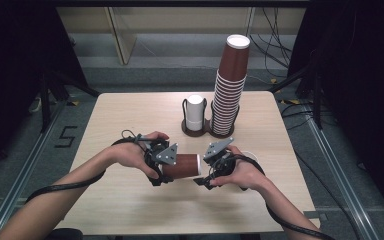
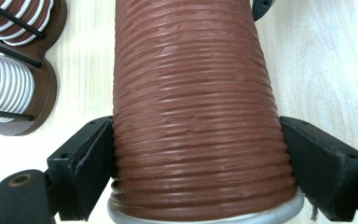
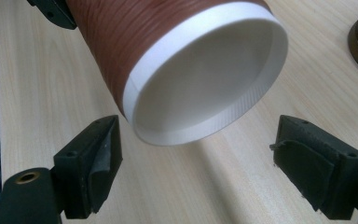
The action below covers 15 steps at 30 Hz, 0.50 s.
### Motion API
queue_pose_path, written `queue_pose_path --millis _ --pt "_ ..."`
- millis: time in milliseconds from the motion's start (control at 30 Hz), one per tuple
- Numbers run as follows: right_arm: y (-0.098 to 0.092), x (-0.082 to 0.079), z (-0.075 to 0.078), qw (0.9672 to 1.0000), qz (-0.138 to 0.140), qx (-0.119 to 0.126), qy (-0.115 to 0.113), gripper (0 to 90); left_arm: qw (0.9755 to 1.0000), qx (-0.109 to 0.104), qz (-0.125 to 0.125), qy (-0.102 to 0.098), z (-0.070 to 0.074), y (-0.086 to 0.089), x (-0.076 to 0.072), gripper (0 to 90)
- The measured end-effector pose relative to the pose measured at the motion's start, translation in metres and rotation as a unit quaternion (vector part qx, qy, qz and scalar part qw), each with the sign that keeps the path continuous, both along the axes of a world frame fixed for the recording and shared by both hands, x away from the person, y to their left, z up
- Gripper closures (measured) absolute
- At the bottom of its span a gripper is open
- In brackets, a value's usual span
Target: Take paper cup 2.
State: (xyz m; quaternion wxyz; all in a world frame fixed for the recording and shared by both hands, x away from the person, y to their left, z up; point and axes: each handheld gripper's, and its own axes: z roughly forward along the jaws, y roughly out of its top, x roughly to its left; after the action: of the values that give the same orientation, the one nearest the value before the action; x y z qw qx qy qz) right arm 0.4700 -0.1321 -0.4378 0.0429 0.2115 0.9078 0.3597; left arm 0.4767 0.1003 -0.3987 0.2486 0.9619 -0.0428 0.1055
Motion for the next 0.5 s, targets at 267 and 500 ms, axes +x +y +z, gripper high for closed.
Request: queue_pose_path --millis 267,500 --pt "0.0016 -0.0005 0.0003 0.9999 0.012 -0.006 0.001 16.1 0.9999 0.007 -0.010 0.003 0.0000 -0.0022 -0.0013 13.4" --pt "0.0042 -0.0008 -0.0003 0.9996 0.028 -0.009 -0.002 16.1 0.9998 0.012 -0.018 0.003 0.0005 -0.0036 -0.0021 13.4"
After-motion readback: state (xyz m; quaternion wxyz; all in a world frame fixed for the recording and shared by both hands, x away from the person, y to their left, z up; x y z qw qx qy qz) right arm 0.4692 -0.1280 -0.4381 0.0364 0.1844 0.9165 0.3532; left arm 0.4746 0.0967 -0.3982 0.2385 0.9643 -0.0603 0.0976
